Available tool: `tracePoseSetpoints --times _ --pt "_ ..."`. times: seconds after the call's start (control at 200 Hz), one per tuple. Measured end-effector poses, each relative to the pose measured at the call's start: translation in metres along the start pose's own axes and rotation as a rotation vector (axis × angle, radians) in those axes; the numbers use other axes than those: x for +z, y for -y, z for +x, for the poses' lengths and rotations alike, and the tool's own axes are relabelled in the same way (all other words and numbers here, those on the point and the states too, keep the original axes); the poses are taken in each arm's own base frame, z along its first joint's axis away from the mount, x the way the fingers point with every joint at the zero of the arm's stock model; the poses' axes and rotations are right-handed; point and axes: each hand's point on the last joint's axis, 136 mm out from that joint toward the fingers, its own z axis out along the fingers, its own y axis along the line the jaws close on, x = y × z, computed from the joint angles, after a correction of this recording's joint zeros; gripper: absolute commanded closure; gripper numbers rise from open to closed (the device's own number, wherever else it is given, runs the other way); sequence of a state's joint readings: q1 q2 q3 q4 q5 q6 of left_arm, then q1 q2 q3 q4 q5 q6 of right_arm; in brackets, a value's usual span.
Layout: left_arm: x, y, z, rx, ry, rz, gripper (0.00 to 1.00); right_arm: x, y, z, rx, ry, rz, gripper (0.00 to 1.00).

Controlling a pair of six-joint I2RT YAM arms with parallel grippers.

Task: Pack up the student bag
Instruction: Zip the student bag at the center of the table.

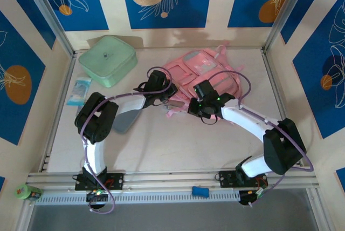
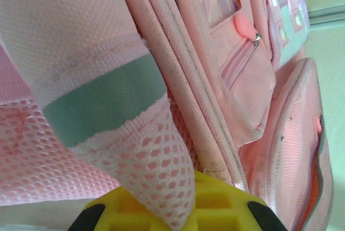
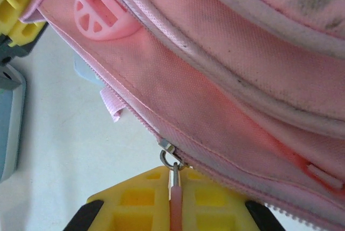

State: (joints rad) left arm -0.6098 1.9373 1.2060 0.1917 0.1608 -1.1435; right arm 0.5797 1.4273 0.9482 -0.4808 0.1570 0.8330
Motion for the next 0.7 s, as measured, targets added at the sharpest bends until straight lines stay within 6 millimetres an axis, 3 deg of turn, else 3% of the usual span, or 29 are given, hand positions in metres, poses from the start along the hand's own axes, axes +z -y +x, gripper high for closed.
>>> tracePoseSetpoints --times 0.2,0.32,0.485,0.645,0.7 --pt "-0.003 0.010 -0.010 0.014 -0.007 0.001 1.00 -0.014 0.022 0.002 0.092 -0.009 -0.055 0.93" --pt "-0.007 0.014 -0.038 0.008 0.020 0.006 1.00 -0.029 0.042 0.003 0.158 0.004 -0.073 0.93" --pt "-0.003 0.017 -0.074 0.029 0.027 -0.005 1.00 -0.041 0.052 -0.004 0.206 0.020 -0.115 0.95" --pt "0.013 0.023 -0.089 0.068 -0.015 -0.019 1.00 -0.041 0.037 -0.003 0.161 0.014 -0.175 0.96" --pt "0.018 0.024 -0.094 0.085 -0.026 -0.020 0.93 -0.038 0.029 -0.002 0.149 0.000 -0.199 0.97"
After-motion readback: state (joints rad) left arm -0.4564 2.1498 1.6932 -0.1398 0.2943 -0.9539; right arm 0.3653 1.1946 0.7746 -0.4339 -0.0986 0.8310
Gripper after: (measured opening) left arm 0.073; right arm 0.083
